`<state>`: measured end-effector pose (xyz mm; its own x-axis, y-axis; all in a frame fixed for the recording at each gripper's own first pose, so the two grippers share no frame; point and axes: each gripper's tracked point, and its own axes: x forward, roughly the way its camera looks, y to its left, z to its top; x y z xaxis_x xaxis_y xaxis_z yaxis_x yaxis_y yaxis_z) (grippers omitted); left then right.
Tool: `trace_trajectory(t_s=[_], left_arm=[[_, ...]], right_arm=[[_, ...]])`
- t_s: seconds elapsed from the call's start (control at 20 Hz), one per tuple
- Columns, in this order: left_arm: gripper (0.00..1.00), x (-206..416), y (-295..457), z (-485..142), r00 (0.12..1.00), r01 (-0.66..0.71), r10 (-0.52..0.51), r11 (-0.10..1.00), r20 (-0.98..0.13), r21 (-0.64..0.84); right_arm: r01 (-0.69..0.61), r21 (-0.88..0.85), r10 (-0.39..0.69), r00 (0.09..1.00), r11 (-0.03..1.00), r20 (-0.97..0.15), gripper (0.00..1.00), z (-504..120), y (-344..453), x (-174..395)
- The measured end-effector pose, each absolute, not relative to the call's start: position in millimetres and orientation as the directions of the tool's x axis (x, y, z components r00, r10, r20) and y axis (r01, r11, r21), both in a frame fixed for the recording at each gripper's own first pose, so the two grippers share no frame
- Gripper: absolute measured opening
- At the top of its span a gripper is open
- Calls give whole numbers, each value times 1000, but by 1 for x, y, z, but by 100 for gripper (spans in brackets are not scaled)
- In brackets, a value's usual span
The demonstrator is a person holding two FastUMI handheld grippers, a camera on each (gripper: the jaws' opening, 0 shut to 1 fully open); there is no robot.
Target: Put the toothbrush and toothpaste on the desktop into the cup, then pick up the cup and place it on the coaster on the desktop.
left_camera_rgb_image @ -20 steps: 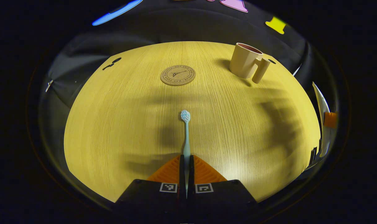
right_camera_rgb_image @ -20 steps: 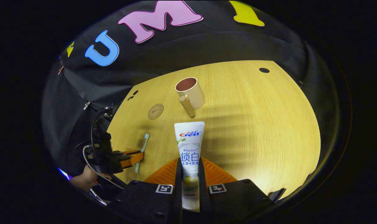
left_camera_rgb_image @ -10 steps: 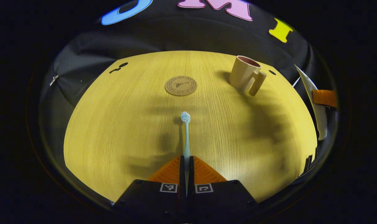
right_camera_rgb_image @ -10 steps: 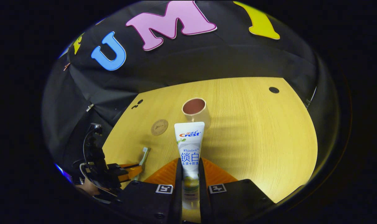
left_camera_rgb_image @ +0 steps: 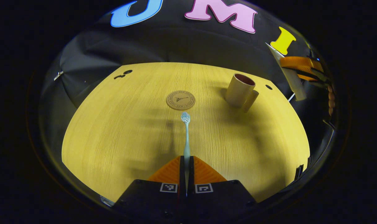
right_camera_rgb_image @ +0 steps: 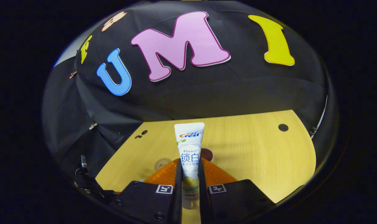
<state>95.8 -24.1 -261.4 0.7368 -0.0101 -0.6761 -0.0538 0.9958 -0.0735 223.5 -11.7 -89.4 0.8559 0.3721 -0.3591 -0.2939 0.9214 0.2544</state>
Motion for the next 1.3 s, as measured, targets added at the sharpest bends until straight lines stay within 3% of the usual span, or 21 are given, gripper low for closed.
trace_trajectory(t_s=[0.45,0.75,0.9,1.3], left_arm=[[6,116,-33,-220,851,-85,21,991,-524,-99],[6,133,-39,-200,879,-89,53,995,-474,-53],[6,143,-58,-181,898,-34,18,999,-439,-27],[6,163,-84,-124,943,-23,-14,994,-332,-109]], right_arm=[[-349,147,364,927,925,-88,27,-73,17,291],[-361,65,364,930,930,-51,26,-100,30,313],[-339,53,341,940,939,-31,27,-106,24,329],[-325,76,331,940,943,-79,27,-146,24,347]])
